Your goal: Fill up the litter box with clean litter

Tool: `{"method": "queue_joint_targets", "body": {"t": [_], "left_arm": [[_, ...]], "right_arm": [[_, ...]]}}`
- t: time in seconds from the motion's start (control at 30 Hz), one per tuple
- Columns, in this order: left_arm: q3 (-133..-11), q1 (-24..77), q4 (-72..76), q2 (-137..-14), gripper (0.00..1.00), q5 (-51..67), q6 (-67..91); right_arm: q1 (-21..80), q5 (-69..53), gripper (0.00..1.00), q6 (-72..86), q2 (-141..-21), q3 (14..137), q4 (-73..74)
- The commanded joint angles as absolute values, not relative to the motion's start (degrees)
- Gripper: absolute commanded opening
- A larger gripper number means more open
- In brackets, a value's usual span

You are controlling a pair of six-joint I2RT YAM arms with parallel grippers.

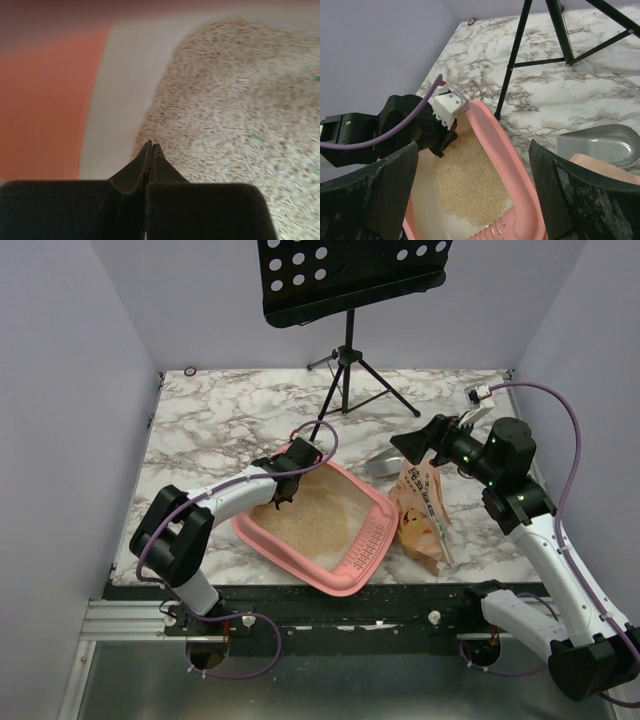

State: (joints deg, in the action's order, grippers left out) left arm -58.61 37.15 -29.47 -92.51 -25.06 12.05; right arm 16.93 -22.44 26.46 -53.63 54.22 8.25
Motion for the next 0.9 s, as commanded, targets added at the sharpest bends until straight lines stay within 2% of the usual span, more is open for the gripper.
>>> {"method": "queue_joint_targets", "body": {"t": [0.0, 0.37, 0.57, 0.87], "left_arm": [[-59.3, 36.3, -27.2, -93.3, 0.0, -35.9, 8.2], [-59.0, 29.0, -19.1, -98.3, 0.0, -45.0, 3.5], [-64.1, 25.2, -12.9, -105.3, 0.0, -49.0, -2.4], [-71.9, 18.5, -1.9, -105.2, 0.0, -50.0, -15.2]], "right_arm": [[17.5, -25.6, 0.98, 28.3, -53.5, 52.6, 6.2], [18.3, -26.4, 0.97, 30.4, -53.5, 50.6, 4.2], [18.5, -26.4, 0.96, 31.9, -52.6, 49.5, 3.1], [18.6, -25.2, 0.96, 31.6, -52.4, 49.4, 4.4]]}}
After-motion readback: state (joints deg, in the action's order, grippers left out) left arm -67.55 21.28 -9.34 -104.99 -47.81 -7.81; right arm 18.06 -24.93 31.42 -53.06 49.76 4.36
